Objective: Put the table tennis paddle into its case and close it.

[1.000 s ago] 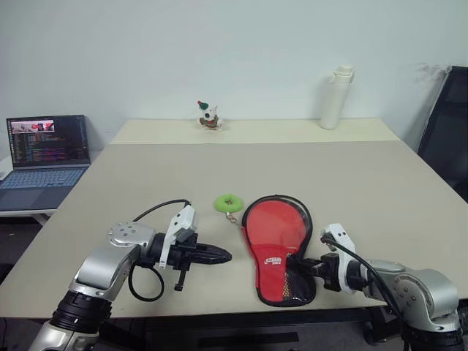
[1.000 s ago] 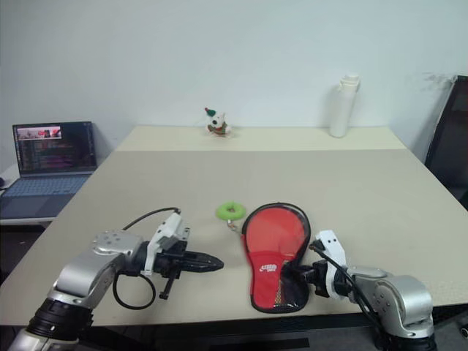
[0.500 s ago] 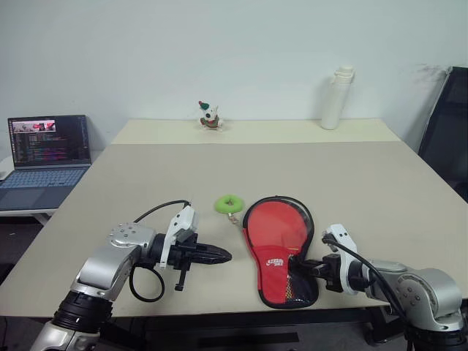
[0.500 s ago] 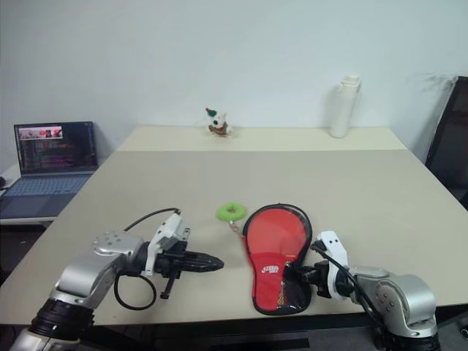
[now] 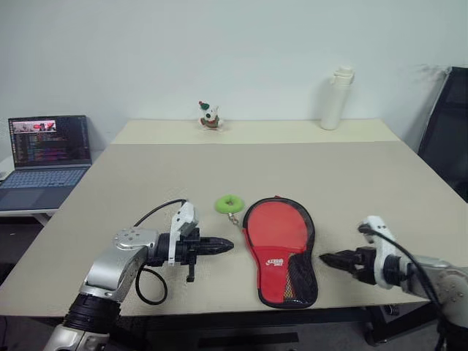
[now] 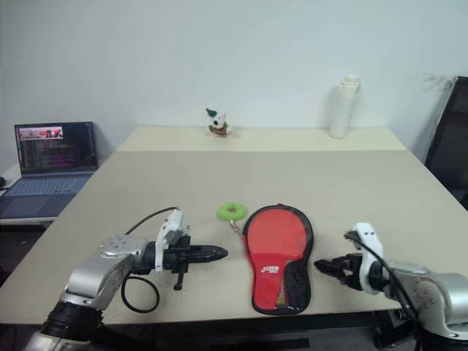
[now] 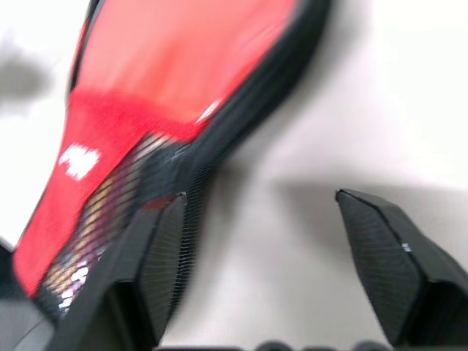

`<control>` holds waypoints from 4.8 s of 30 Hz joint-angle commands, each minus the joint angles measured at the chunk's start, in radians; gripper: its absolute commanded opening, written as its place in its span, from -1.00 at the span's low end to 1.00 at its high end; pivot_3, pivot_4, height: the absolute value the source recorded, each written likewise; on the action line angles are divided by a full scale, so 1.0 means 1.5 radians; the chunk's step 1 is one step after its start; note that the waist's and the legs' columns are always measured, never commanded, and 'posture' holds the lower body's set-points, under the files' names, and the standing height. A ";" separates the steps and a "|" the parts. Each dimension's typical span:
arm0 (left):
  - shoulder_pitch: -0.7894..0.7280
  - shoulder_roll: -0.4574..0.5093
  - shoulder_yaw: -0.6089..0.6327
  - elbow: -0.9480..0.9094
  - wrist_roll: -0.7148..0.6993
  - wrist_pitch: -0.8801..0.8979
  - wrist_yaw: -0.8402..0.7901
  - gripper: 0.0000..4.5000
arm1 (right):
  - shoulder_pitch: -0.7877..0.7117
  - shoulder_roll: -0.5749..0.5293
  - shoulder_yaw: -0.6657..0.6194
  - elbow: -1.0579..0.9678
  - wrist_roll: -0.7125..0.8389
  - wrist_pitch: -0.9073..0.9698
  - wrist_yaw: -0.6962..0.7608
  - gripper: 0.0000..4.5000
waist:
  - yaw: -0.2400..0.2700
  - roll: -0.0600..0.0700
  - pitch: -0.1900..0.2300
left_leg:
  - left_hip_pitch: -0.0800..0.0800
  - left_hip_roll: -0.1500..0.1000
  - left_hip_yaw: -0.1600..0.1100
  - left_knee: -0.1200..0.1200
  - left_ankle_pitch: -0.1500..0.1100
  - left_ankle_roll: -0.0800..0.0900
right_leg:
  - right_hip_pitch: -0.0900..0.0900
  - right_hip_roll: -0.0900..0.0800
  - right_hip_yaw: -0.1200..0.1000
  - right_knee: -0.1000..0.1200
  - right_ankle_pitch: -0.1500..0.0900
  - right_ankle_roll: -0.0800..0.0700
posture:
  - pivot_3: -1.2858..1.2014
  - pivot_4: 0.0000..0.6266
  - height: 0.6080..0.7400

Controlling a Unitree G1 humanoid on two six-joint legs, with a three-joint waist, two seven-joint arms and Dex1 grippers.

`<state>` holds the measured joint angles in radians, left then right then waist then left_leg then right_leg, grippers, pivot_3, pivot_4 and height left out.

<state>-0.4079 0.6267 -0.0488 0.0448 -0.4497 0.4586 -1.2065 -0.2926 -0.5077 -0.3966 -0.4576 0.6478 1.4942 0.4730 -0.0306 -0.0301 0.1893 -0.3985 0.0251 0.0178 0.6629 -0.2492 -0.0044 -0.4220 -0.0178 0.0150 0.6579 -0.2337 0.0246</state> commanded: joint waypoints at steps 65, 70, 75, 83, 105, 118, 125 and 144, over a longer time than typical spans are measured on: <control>-0.508 -0.207 -0.012 0.819 0.350 -0.324 0.407 -0.97 | -0.124 0.149 0.427 0.257 -0.271 -0.473 -0.027 0.58 | 0.000 -0.001 0.000 | -0.001 -0.001 0.000 0.000 0.000 0.000 | -0.001 0.000 -0.001 0.001 0.000 0.000 | 0.03 -0.52 1.00; -0.559 -0.238 -0.029 0.858 0.402 -0.348 0.501 -0.97 | -0.102 0.150 0.432 0.234 -0.274 -0.456 -0.028 0.58 | -0.001 -0.001 0.000 | -0.001 0.000 0.000 0.000 0.000 0.000 | -0.001 0.000 -0.001 0.001 0.000 0.000 | 0.03 -0.52 1.00; -0.595 -0.283 -0.057 0.875 0.459 -0.376 0.571 -0.97 | -0.068 0.154 0.441 0.192 -0.273 -0.426 -0.036 0.58 | 0.000 -0.001 0.000 | -0.001 -0.001 0.001 0.000 0.000 0.000 | -0.001 0.000 -0.001 0.001 0.001 0.001 | 0.03 -0.52 1.00; -0.629 -0.356 -0.112 0.884 0.549 -0.426 0.623 -0.97 | -0.027 0.158 0.469 0.123 -0.272 -0.375 -0.047 0.58 | 0.000 -0.001 -0.001 | -0.001 -0.001 0.004 0.000 0.000 0.000 | -0.001 0.000 -0.001 0.001 0.000 0.001 | 0.03 -0.52 1.00; -0.672 -0.496 -0.289 0.891 0.747 -0.563 0.720 -0.97 | 0.031 0.164 0.480 0.071 -0.265 -0.337 -0.071 0.58 | 0.011 -0.002 -0.001 | -0.001 -0.002 0.005 0.000 0.000 0.000 | 0.000 -0.001 -0.001 -0.001 0.001 0.001 | 0.03 -0.52 1.00; -0.637 -0.497 -0.265 0.889 0.714 -0.598 0.622 0.12 | 0.010 0.175 0.485 0.091 -0.269 -0.352 -0.068 0.58 | 0.013 -0.002 -0.001 | -0.001 -0.002 0.005 0.000 0.000 0.000 | 0.000 -0.001 -0.001 -0.001 0.001 0.001 | 0.03 -0.52 1.00; -0.634 -0.477 -0.235 0.884 0.677 -0.618 0.597 0.92 | -0.008 0.181 0.471 0.095 -0.267 -0.353 -0.065 0.58 | 0.002 -0.002 -0.002 | 0.000 -0.001 0.005 0.000 0.000 0.000 | 0.000 0.000 0.000 0.000 0.001 0.001 | 0.03 -0.52 1.00; -0.556 -0.318 0.053 0.812 0.353 -0.578 0.305 0.92 | -0.040 0.086 0.196 -0.153 -0.035 -0.190 0.009 0.58 | 0.001 -0.002 -0.002 | -0.001 -0.001 0.005 0.000 0.000 0.000 | -0.001 -0.001 -0.001 0.000 0.001 0.001 | 0.03 -0.52 1.00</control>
<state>-1.2667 0.1506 -0.0164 1.3243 0.1690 -0.3956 -0.6121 -0.3294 -0.3644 -0.0188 -0.6497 0.5503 1.2056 0.4802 -0.0287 -0.0336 0.1870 -0.4002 0.0233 0.0253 0.6632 -0.2493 -0.0047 -0.4233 -0.0189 0.0138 0.6580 -0.2326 0.0264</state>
